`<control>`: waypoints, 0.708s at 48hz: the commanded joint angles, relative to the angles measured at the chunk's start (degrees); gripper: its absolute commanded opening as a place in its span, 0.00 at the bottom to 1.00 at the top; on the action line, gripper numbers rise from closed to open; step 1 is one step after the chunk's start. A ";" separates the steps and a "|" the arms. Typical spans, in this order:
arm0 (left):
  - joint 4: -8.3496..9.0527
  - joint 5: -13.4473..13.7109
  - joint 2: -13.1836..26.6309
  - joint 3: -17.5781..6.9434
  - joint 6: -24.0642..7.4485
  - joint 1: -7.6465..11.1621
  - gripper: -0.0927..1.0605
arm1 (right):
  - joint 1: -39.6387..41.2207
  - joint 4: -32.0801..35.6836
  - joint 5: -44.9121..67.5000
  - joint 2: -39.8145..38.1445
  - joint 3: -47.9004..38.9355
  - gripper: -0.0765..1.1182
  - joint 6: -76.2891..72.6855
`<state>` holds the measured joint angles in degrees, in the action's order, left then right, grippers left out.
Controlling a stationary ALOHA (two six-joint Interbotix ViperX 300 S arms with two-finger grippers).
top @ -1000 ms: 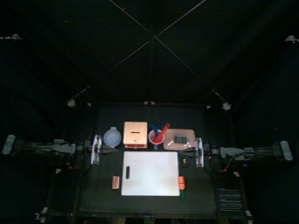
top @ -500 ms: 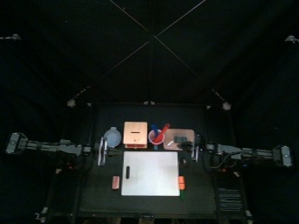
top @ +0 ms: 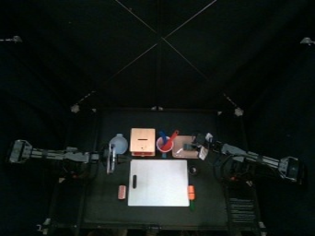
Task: Place sushi on board then cut the sushi with the knife then place the pieces on the plate
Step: Place the sushi on the board
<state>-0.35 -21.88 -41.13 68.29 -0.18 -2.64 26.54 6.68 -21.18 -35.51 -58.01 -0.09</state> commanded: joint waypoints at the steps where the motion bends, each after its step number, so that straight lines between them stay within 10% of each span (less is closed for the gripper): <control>1: 0.00 -0.53 0.09 -0.44 0.18 -0.35 0.08 | 0.09 0.79 -3.34 2.72 2.72 0.85 0.44; 34: -1.05 -0.26 0.09 0.53 0.26 -1.05 0.08 | 10.90 -19.95 -6.15 19.07 6.33 0.84 34.37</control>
<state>-1.05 -21.88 -41.13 69.61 0.00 -3.43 35.95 -11.25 -28.30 -16.61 -52.47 32.43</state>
